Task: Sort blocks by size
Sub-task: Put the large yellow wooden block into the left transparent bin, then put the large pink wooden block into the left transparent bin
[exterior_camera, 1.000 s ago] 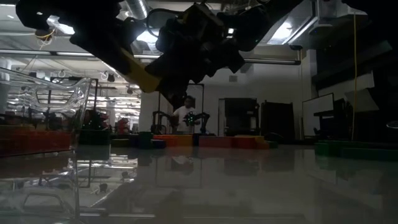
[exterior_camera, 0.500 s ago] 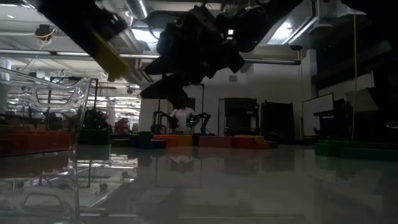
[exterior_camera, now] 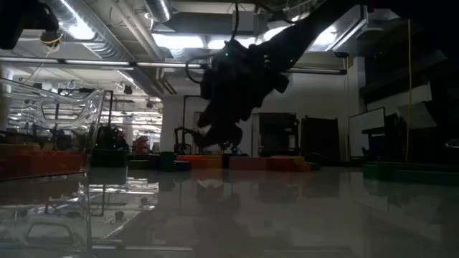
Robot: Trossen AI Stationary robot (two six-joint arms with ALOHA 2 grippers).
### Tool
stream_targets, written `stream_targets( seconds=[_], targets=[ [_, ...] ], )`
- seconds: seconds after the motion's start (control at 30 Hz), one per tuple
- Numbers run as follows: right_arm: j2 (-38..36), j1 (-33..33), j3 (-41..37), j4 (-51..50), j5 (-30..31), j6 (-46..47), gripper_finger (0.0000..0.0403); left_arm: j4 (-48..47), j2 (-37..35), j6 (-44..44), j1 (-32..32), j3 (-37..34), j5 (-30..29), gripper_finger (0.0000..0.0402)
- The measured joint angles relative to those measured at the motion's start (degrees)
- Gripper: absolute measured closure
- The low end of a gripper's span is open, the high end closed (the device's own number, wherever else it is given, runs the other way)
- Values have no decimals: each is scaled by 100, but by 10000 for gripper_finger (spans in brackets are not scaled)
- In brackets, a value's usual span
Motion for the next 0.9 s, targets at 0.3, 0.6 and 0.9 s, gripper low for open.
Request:
stream_targets(
  seconds=[0.3,0.6,0.9],
  targets=[
    [0,-70,0,-1028,1681,-767,178,511,15,-326,-70,-796,-6,234],
    [-24,-67,129,-1312,1734,-790,196,1467,21,-621,-74,-1926,790,250],
    [-33,-65,1193,-2826,2655,-1380,196,1518,17,-1579,-262,-2327,2180,263]
  ],
)
